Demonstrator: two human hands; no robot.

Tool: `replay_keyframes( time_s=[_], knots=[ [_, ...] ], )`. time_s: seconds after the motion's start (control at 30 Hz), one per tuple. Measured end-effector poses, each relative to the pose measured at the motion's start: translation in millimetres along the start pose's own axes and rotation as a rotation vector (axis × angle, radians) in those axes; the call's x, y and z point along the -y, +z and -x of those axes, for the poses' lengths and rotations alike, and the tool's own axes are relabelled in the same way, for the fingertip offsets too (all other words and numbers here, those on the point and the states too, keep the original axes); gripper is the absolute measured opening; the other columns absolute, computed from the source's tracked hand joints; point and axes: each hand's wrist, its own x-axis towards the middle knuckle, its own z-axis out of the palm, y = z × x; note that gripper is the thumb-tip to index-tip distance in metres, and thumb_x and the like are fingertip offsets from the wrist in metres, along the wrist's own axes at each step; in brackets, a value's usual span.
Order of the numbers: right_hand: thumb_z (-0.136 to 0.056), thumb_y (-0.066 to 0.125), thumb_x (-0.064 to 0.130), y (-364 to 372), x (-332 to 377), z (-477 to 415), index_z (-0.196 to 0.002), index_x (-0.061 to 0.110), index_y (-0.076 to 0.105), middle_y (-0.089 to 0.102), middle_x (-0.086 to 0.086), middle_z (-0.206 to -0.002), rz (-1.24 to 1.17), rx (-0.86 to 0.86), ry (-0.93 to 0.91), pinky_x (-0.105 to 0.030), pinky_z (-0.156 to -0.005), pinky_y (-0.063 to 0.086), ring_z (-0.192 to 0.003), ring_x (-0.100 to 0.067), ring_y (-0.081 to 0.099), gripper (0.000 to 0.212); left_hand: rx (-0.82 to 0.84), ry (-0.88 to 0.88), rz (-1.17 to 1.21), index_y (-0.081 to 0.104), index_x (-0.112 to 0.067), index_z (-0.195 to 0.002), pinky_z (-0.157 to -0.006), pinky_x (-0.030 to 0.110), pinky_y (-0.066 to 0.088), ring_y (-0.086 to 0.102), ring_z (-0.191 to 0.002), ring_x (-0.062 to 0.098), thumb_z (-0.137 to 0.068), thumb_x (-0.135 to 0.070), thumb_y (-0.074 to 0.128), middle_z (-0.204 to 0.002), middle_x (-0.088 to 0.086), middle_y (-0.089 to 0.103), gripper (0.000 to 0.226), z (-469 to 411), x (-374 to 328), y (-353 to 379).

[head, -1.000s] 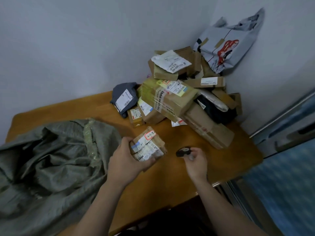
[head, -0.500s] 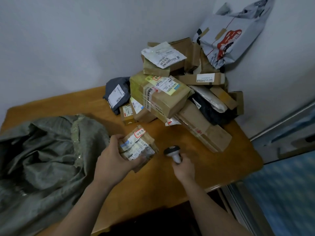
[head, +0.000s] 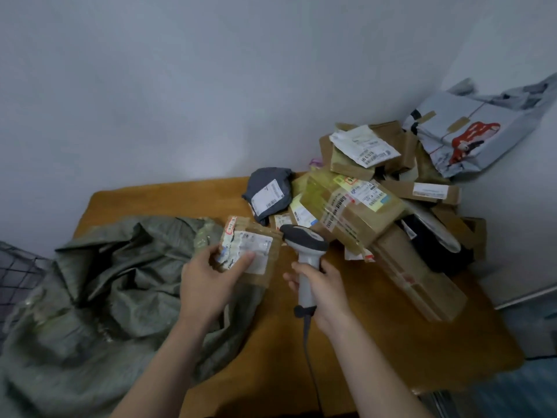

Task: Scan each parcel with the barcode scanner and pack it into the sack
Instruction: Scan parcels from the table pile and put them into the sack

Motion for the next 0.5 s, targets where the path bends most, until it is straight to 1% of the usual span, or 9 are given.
replay_keyframes(
  time_s=[0.07,0.1,0.13,0.17,0.2,0.23,0.3,0.37,0.5],
  knots=[
    [-0.089,0.074,0.007,24.4,11.8,2.6,-0.116,0.013,0.071,0.076,-0.010,-0.095,-0.092,0.041,0.026,-0.035,-0.070,0.059,-0.087,-0.029,0.077,0.028,0.016,-0.034,0.111,0.062,-0.029,-0.122,-0.072,0.010,0.044,0.060,-0.085,-0.012,-0.082,-0.057,0.078,-0.100,-0.023,0.062,0.051,-7.7,3.6,-15.0],
    [-0.090,0.073,0.008,35.9,16.9,3.4,-0.117,0.013,0.072,0.075,-0.010,-0.095,-0.114,0.059,0.035,-0.037,-0.074,0.060,-0.088,-0.031,0.077,0.028,0.027,-0.049,0.164,0.061,-0.030,-0.117,-0.071,0.006,0.044,0.061,-0.084,-0.014,-0.082,-0.057,0.079,-0.099,-0.024,0.062,0.048,-11.2,4.8,-21.4],
    [-0.091,0.073,0.009,46.2,20.5,3.4,-0.118,0.013,0.071,0.074,-0.012,-0.098,-0.108,0.072,0.034,-0.041,-0.079,0.061,-0.091,-0.031,0.077,0.028,0.035,-0.059,0.215,0.062,-0.028,-0.118,-0.075,0.009,0.048,0.063,-0.088,-0.011,-0.079,-0.063,0.079,-0.103,-0.020,0.066,0.056,-15.7,8.3,-27.0],
    [-0.091,0.073,0.011,54.8,22.9,3.7,-0.120,0.012,0.071,0.074,-0.015,-0.103,-0.082,0.077,0.023,-0.043,-0.084,0.061,-0.094,-0.030,0.077,0.029,0.045,-0.072,0.263,0.063,-0.026,-0.128,-0.080,0.017,0.053,0.067,-0.094,-0.003,-0.074,-0.072,0.077,-0.110,-0.013,0.069,0.072,-19.5,11.6,-32.0],
    [-0.090,0.074,0.011,61.3,24.6,4.5,-0.120,0.011,0.070,0.075,-0.018,-0.107,-0.040,0.081,-0.003,-0.044,-0.088,0.061,-0.097,-0.028,0.076,0.031,0.055,-0.096,0.301,0.060,-0.025,-0.137,-0.079,0.023,0.057,0.069,-0.097,0.005,-0.074,-0.075,0.075,-0.116,-0.005,0.070,0.081,-22.2,12.7,-37.4],
    [-0.089,0.075,0.010,67.5,25.8,5.9,-0.121,0.011,0.069,0.075,-0.018,-0.109,-0.001,0.084,-0.037,-0.044,-0.091,0.061,-0.099,-0.026,0.076,0.032,0.071,-0.131,0.345,0.057,-0.026,-0.142,-0.073,0.022,0.057,0.070,-0.097,0.010,-0.080,-0.072,0.072,-0.117,-0.002,0.071,0.079,-24.6,12.8,-43.0],
    [-0.087,0.077,0.005,77.1,27.9,9.8,-0.122,0.012,0.068,0.074,-0.015,-0.114,0.041,0.105,-0.101,-0.045,-0.094,0.060,-0.103,-0.024,0.075,0.037,0.110,-0.184,0.438,0.060,-0.024,-0.140,-0.063,0.016,0.051,0.070,-0.095,0.011,-0.094,-0.059,0.063,-0.114,-0.001,0.071,0.058,-28.8,13.5,-51.7],
    [-0.084,0.075,-0.002,84.2,31.2,12.4,-0.123,0.012,0.068,0.075,-0.012,-0.116,0.021,0.140,-0.110,-0.049,-0.096,0.059,-0.105,-0.028,0.074,0.042,0.160,-0.233,0.510,0.066,-0.023,-0.131,-0.066,0.021,0.048,0.069,-0.096,0.015,-0.100,-0.055,0.055,-0.111,-0.001,0.073,0.045,-31.0,12.7,-57.5],
    [-0.087,0.070,-0.005,95.1,40.7,16.5,-0.123,0.006,0.066,0.075,-0.020,-0.112,-0.040,0.221,-0.040,-0.053,-0.097,0.057,-0.104,-0.032,0.075,0.037,0.198,-0.391,0.663,0.068,-0.017,-0.124,-0.073,0.031,0.051,0.072,-0.096,0.027,-0.102,-0.054,0.052,-0.109,0.009,0.076,0.046,-36.3,13.8,-60.7]
  ],
)
